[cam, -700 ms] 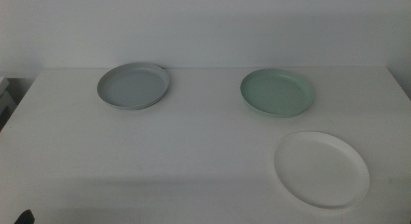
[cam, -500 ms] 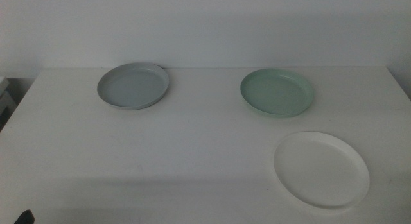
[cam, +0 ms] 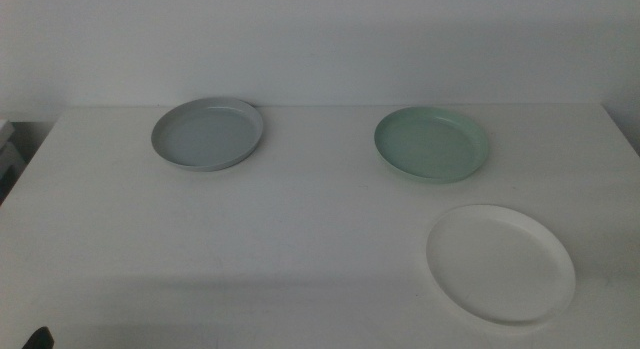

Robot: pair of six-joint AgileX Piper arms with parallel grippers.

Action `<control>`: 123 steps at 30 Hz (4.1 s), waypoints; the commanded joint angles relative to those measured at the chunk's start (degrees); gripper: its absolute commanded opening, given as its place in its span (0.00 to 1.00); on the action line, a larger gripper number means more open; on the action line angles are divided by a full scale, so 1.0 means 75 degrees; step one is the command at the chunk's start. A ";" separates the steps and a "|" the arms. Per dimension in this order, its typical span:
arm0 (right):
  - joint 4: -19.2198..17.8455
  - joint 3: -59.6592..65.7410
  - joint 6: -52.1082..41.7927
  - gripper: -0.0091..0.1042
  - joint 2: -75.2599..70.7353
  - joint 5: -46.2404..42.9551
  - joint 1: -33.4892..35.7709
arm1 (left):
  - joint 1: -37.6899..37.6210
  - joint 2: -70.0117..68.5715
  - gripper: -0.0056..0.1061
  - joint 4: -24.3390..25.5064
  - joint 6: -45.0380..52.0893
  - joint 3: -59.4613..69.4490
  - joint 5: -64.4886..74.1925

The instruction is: Stack the three bowls on top of each other.

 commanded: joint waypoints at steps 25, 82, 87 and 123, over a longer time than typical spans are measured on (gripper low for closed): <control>0.0546 -0.3469 0.1964 0.92 0.6685 0.0726 -0.0022 | -0.0045 -0.0107 0.84 -0.0066 -0.0041 0.0044 -0.0581; 0.1226 -0.5007 0.2164 0.08 0.8522 0.0800 0.1563 | -0.0045 -0.0107 0.84 -0.0066 -0.0041 0.0044 -0.0581; 0.1415 -0.5800 0.2385 0.08 0.9071 0.0768 0.2433 | -0.0045 -0.0107 0.84 -0.0066 -0.0041 0.0044 -0.0581; 0.0878 -0.7109 0.2758 0.61 1.1195 -0.0151 0.3108 | -0.0045 -0.0107 0.84 -0.0066 -0.0041 0.0044 -0.0581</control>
